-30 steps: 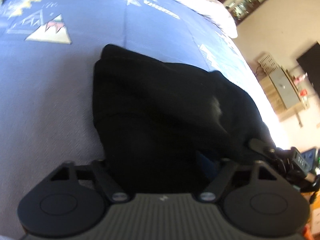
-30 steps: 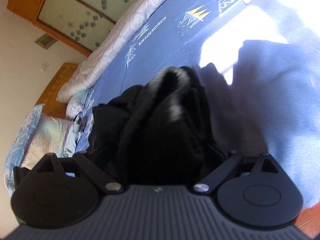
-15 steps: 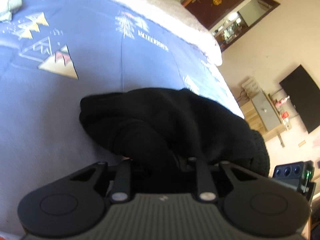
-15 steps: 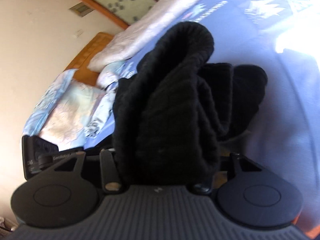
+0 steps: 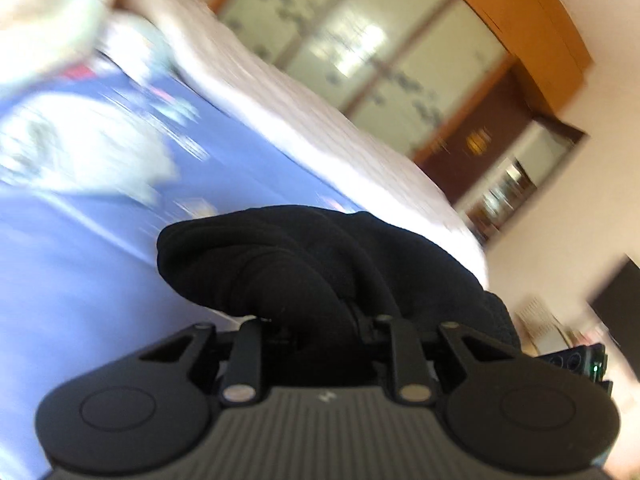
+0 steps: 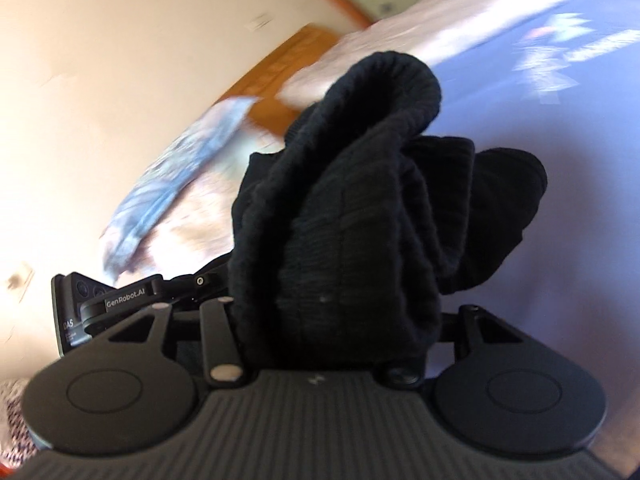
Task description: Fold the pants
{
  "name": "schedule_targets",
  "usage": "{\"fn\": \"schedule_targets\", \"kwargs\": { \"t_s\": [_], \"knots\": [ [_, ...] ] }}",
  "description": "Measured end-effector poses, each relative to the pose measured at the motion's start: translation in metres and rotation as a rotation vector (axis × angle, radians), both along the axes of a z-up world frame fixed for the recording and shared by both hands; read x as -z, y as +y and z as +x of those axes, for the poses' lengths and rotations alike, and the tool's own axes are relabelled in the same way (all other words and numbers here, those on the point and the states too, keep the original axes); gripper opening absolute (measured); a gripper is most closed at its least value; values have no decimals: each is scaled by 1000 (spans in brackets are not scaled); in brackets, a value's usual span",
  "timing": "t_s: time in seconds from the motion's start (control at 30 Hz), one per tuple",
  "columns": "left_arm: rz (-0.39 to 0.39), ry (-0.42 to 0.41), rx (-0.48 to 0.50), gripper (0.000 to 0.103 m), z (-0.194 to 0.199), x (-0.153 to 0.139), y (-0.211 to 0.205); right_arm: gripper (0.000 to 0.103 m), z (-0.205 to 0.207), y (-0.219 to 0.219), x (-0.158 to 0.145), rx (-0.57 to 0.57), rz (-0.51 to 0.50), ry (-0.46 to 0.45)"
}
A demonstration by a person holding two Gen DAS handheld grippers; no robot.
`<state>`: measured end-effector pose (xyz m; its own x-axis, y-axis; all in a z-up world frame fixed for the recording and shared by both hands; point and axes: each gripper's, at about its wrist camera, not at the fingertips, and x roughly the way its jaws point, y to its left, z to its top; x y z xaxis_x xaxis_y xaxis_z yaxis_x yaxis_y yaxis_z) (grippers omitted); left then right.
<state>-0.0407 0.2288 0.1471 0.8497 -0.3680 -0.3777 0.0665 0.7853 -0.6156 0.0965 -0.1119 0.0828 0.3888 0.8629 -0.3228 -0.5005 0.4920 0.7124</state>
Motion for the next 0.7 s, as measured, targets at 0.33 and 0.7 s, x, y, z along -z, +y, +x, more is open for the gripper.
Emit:
{"fn": "schedule_targets", "kwargs": {
  "t_s": [0.33, 0.7],
  "knots": [
    [111, 192, -432, 22, -11, 75, 140, 64, 73, 229, 76, -173, -227, 68],
    [-8, 326, -553, 46, -38, 124, 170, 88, 66, 184, 93, 41, -283, 208]
  ]
}}
